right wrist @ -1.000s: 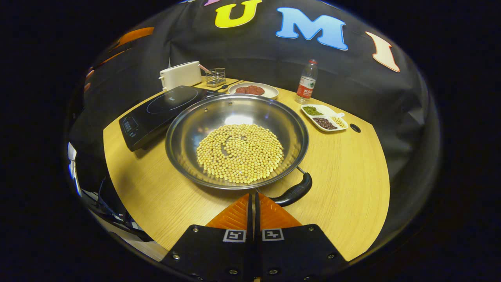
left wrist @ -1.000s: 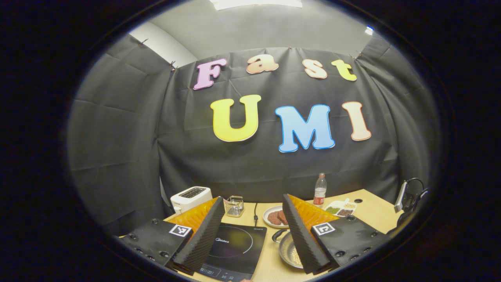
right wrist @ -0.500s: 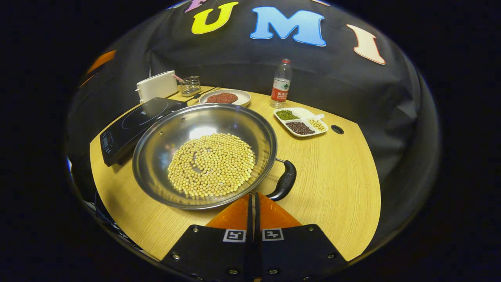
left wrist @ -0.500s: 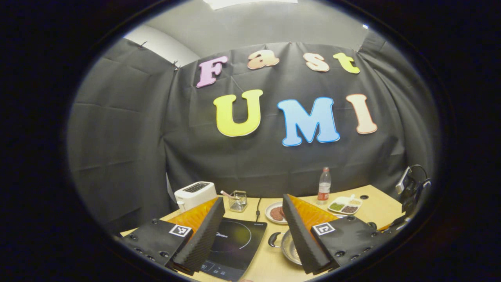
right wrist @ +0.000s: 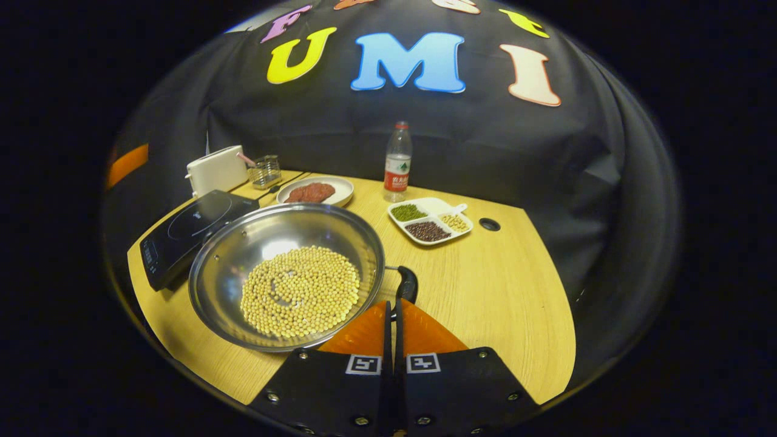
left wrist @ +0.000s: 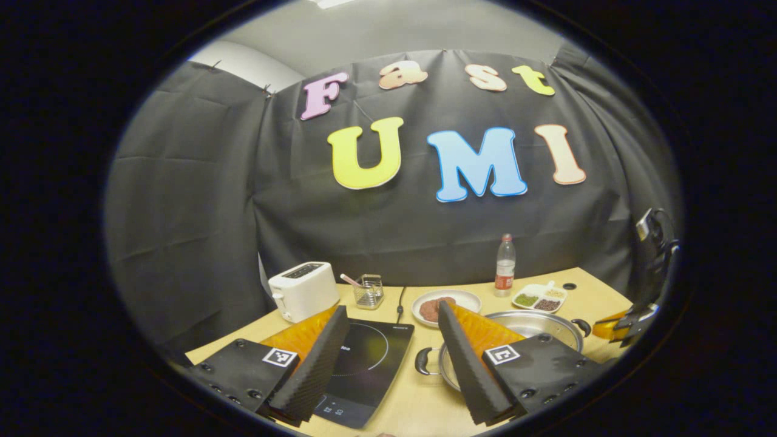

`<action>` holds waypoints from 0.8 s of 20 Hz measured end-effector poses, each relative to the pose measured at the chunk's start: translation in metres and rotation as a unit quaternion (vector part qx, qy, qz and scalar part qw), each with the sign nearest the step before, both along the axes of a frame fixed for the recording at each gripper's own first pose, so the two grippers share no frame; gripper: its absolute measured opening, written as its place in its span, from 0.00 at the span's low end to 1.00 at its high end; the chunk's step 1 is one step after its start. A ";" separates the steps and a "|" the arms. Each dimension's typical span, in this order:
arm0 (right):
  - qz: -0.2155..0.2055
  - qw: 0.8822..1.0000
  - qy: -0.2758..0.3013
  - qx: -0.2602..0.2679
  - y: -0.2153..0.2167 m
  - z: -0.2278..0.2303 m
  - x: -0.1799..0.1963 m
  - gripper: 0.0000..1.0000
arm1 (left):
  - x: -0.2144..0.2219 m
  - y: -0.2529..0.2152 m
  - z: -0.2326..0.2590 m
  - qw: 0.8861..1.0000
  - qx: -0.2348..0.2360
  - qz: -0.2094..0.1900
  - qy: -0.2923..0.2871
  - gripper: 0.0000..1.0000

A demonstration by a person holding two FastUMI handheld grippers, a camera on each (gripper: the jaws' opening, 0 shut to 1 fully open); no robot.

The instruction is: First push the handle of the pot to place it horizontally, then grasp the pot with both hands and set it on the induction cooktop.

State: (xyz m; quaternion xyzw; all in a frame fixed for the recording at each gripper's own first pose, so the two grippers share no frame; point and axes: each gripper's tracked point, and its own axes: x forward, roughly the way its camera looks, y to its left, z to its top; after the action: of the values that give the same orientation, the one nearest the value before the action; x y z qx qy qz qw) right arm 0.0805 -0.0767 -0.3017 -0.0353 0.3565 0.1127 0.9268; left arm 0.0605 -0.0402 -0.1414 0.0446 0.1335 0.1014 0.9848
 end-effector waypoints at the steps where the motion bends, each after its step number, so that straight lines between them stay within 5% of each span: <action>1: -0.012 1.000 -0.008 0.018 0.003 0.006 0.003 0.25 | 0.006 0.000 -0.008 1.000 -0.005 -0.006 0.009 0.94; 4: -0.058 0.997 -0.044 0.038 -0.002 0.020 0.012 0.97 | 0.024 -0.003 -0.030 0.999 -0.017 -0.027 0.020 0.94; 16: -0.096 0.995 -0.014 0.011 0.024 -0.017 0.033 0.97 | 0.079 -0.019 -0.178 0.976 -0.078 -0.100 0.175 0.98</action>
State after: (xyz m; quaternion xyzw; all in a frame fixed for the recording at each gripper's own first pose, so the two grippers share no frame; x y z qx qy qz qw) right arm 0.1130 -0.0522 -0.3182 0.0074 0.3442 0.0262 0.9385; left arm 0.1394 -0.0594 -0.3194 -0.0024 0.3062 -0.0173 0.9518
